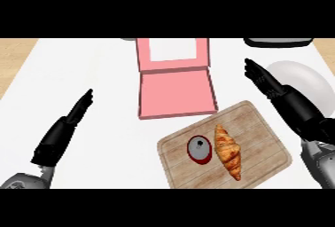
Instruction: Pick the can from the cutting board and place it in the cardboard box
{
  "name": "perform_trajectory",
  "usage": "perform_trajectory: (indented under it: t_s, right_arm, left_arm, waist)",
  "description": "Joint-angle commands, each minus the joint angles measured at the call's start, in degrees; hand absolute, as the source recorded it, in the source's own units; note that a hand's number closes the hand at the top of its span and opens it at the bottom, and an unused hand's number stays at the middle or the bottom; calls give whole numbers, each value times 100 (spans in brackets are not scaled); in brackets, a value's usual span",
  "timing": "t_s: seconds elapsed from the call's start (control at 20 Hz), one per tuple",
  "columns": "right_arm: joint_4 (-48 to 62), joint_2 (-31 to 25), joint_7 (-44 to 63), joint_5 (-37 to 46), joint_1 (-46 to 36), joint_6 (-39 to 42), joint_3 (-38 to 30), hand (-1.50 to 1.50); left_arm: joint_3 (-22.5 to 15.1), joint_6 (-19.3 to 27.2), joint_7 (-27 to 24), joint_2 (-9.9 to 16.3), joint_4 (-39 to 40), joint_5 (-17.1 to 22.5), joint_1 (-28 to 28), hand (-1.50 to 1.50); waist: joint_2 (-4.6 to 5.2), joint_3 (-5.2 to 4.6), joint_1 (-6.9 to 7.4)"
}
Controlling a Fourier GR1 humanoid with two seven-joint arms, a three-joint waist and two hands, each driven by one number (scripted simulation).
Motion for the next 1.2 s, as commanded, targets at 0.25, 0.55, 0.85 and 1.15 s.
perform_trajectory:
  t_s: [0.25,0.55,0.85,1.15]
  right_arm:
    - [-199,1716,-31,-856,-1285,524,978,-150]
    - [548,2012,-142,1166,-616,-1024,1283,-150]
    - [744,963,-357,1314,-1428,420,957,-150]
    - [550,-13,258,2062,-2312,1542,1517,-150]
  left_arm:
    - [508,791,524,-138,326,-185,-51,0]
    - [426,1142,660,-451,132,-335,480,0]
    - [510,1143,824,-609,116,-434,456,0]
    - [673,860,1041,-283,33,-326,350,0]
  waist:
    - [131,-79,577]
    - [79,-79,142]
    - [73,-85,81]
    - [42,-91,95]
